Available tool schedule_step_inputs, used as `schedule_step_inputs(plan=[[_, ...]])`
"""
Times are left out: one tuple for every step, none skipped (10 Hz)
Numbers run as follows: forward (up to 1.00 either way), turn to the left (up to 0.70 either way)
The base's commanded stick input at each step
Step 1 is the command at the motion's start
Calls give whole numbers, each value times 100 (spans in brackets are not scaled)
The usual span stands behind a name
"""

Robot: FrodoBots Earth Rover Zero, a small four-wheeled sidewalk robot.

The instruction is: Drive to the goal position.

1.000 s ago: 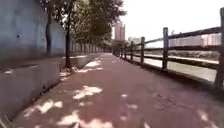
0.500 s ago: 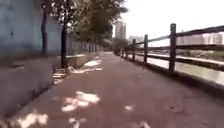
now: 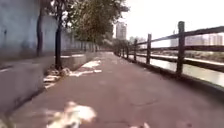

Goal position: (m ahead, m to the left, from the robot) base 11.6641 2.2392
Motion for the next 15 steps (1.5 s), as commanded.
schedule_step_inputs(plan=[[70,0],[70,0],[70,0],[70,0],[70,0],[70,0],[70,0],[70,0],[70,0],[70,0],[70,0],[70,0],[70,0],[70,0],[70,0]])
